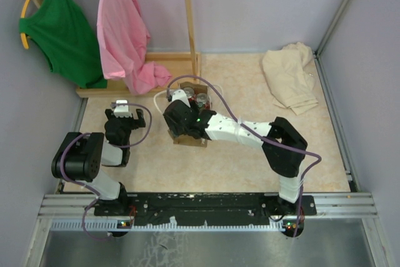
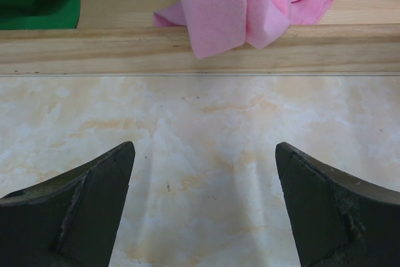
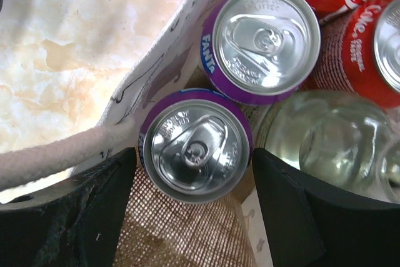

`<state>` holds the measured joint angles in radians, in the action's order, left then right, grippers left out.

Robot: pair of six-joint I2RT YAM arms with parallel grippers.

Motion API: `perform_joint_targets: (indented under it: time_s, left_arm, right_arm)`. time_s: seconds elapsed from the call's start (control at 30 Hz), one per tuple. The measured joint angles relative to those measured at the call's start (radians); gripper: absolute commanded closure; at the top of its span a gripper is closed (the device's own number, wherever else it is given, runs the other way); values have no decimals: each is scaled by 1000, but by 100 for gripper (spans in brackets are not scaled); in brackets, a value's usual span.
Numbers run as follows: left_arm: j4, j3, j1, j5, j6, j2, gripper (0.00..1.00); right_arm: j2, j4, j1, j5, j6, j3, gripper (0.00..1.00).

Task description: Take the beverage out of the canvas bag

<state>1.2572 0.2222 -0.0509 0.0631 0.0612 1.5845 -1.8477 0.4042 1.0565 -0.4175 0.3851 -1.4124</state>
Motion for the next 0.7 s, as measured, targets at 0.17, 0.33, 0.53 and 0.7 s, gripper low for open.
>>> perform_joint_targets:
  time_s: [0.17,0.33,0.53,0.7]
  left_arm:
    - [0,0,0,0,0,0,0]
    - [0,0,-6,3,4,0,0]
    - [0,0,-6,5,5,0,0]
    - [0,0,-6,5,6,0,0]
  right_arm:
    - [-53,-18,0,2,1,-42,21]
    - [-91,-21,0,-3,1,-74,26]
    - [-106,-16,0,-35,3,-81,58]
    - [-98,-36,1,-46,11,-61,100]
